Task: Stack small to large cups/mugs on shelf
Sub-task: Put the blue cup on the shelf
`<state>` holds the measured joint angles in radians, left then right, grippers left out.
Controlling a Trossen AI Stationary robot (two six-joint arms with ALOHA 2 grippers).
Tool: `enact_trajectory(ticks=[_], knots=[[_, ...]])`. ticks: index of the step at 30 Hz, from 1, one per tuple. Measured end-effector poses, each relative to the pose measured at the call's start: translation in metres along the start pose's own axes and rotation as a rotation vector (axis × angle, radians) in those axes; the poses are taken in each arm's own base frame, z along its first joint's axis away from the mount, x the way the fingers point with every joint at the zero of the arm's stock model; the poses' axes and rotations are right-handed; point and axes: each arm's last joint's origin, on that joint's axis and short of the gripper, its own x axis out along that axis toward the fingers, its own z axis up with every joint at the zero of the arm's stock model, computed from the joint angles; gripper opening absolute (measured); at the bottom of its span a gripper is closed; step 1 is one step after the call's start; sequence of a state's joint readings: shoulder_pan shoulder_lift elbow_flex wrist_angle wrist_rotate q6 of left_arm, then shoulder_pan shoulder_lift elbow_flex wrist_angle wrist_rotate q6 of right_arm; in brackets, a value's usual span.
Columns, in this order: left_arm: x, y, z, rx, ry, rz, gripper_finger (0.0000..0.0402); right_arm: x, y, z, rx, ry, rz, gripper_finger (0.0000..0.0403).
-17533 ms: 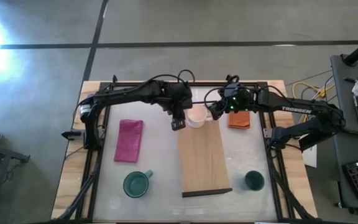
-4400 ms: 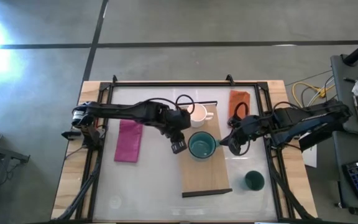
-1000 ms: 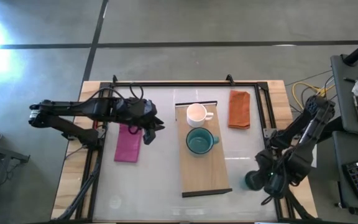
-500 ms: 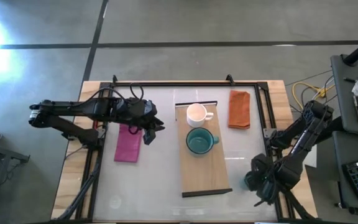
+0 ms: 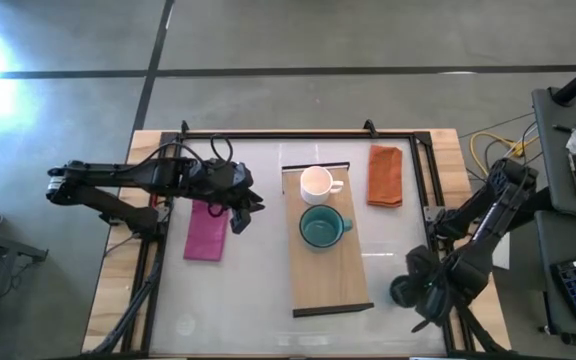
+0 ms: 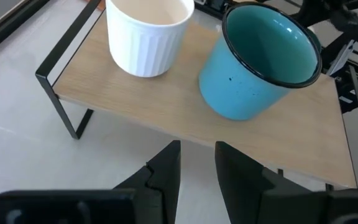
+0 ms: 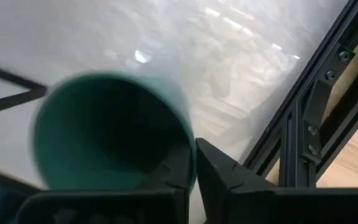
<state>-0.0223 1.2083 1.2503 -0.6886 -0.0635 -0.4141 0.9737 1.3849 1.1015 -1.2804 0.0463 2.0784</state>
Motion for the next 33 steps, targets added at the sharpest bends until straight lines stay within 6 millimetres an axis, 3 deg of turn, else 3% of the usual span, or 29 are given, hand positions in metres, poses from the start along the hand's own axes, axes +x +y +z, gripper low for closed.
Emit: enact_trajectory(ticks=[5, 11, 17, 33], knots=[[0.003, -0.001, -0.001, 0.005, 0.009, -0.001, 0.0086, -0.025, -0.003, 0.004, -0.014, 0.009, 0.016, 0.001], [0.008, -0.004, -0.004, 0.013, 0.027, -0.003, 0.0086, -0.08, -0.001, 0.011, -0.098, 0.013, 0.06, 0.0009], [0.013, -0.008, -0.009, 0.028, 0.054, -0.01, 0.0086, -0.118, 0.014, 0.021, -0.105, -0.065, 0.212, 0.0009], [0.011, -0.03, -0.021, 0.065, 0.083, -0.069, 0.0086, -0.157, 0.096, 0.068, -0.316, -0.248, 0.327, 0.0009]])
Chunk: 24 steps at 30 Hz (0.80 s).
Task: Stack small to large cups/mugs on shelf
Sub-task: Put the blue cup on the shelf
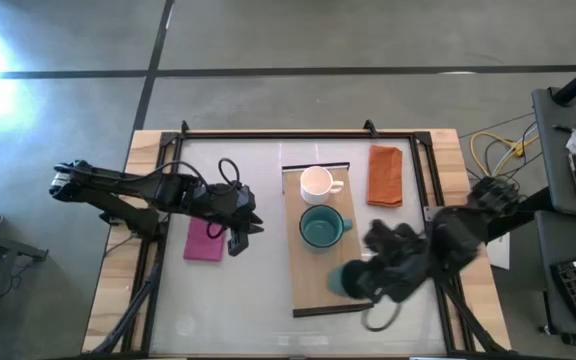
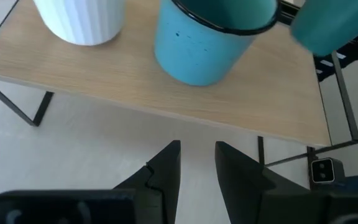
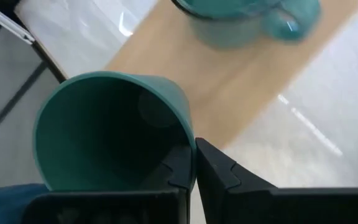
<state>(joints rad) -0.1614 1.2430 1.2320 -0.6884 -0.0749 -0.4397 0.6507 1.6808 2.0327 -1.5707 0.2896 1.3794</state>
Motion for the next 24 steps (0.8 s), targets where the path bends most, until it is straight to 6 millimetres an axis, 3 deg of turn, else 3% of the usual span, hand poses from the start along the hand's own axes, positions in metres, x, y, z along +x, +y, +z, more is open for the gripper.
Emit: enact_trajectory(ticks=[4, 9, 18, 24], knots=[[0.0, -0.004, -0.002, 0.012, -0.001, -0.001, 0.0086, 0.025, 0.017, 0.021, -0.092, 0.021, -0.037, 0.0009], [-0.001, -0.008, -0.004, -0.011, 0.004, -0.013, 0.0086, 0.045, 0.024, 0.042, -0.142, 0.081, -0.054, 0.0009], [-0.002, -0.018, -0.009, 0.001, 0.007, -0.023, 0.0086, 0.038, 0.02, 0.05, -0.066, 0.114, -0.018, 0.0009], [-0.002, -0.018, -0.009, 0.002, 0.004, -0.018, 0.0086, 0.049, 0.015, 0.052, -0.035, 0.159, -0.049, 0.0009]])
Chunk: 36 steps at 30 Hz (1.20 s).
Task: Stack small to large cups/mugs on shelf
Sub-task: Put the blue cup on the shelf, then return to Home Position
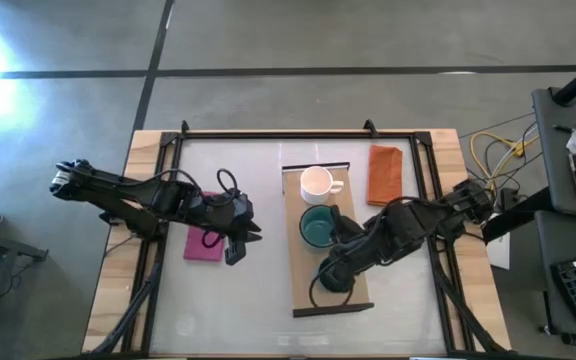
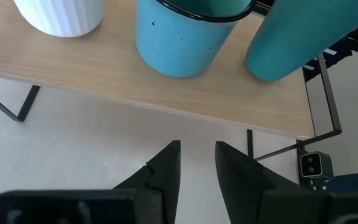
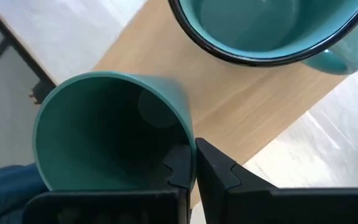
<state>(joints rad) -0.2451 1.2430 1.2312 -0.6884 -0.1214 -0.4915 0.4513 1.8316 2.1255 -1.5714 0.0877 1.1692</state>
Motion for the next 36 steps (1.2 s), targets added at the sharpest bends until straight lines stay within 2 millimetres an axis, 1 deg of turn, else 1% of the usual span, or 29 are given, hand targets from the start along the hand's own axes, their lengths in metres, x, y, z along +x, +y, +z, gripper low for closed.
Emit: enact_trajectory(ticks=[3, 11, 23, 31, 33, 36], knots=[[0.0, 0.0, 0.0, 0.0, 0.0, 0.001, 0.0086, 0.005, 0.0, -0.001, 0.001, 0.015, -0.01, 0.0009], [0.0, 0.0, 0.0, 0.001, -0.007, 0.014, 0.0086, -0.001, -0.004, -0.002, 0.035, 0.016, 0.0, 0.0014], [0.0, 0.001, 0.0, 0.0, -0.018, 0.038, 0.0086, -0.002, -0.005, 0.001, 0.013, -0.014, -0.008, 0.0085], [0.0, 0.001, 0.0, -0.001, -0.025, 0.051, 0.0086, -0.004, -0.005, 0.001, 0.005, -0.023, 0.009, 0.011], [0.0, 0.002, 0.001, -0.002, -0.034, 0.063, 0.0086, -0.008, -0.006, 0.001, 0.005, -0.044, 0.012, 0.0114], [0.0, 0.001, 0.002, -0.006, -0.051, 0.055, 0.0086, -0.025, -0.01, 0.002, 0.012, -0.101, 0.048, 0.0121]])
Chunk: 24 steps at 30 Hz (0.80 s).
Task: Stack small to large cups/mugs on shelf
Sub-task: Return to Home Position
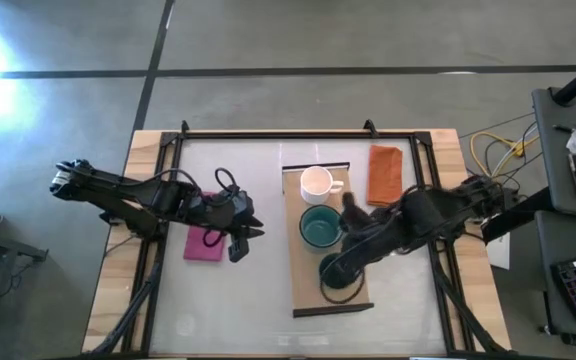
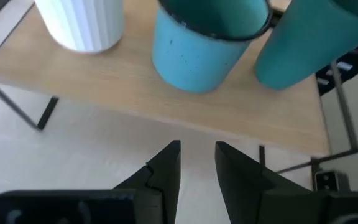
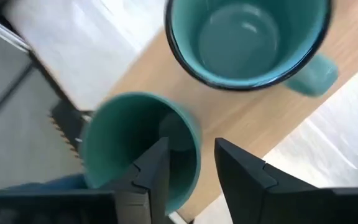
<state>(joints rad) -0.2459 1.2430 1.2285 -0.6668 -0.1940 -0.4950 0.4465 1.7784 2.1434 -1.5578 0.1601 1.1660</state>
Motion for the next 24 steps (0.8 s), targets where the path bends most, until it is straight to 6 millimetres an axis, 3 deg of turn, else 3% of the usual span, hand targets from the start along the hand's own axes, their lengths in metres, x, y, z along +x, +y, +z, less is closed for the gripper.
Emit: enact_trajectory(ticks=[7, 11, 14, 17, 20, 24], knots=[[0.0, -0.004, 0.008, -0.01, -0.079, -0.045, 0.0086, -0.053, -0.019, 0.002, -0.031, -0.2, 0.089, 0.013], [-0.002, -0.006, 0.01, -0.053, -0.08, -0.08, 0.0086, -0.089, -0.038, 0.0, 0.085, -0.23, 0.203, 0.0123], [-0.007, -0.011, 0.014, -0.137, -0.067, -0.205, 0.0086, -0.111, -0.049, -0.003, 0.16, -0.24, 0.296, 0.0119], [-0.012, -0.022, 0.022, 0.013, -0.098, -0.478, 0.0086, -0.132, -0.05, -0.009, -0.028, -0.443, 0.348, 0.0119], [-0.022, -0.032, 0.033, 0.097, -0.181, -0.713, 0.0086, -0.141, -0.057, -0.014, 0.007, -0.516, 0.347, 0.0118], [-0.034, -0.031, 0.036, 0.122, -0.248, -0.754, 0.0086, -0.132, -0.051, -0.025, -0.096, -0.533, 0.301, 0.0116]])
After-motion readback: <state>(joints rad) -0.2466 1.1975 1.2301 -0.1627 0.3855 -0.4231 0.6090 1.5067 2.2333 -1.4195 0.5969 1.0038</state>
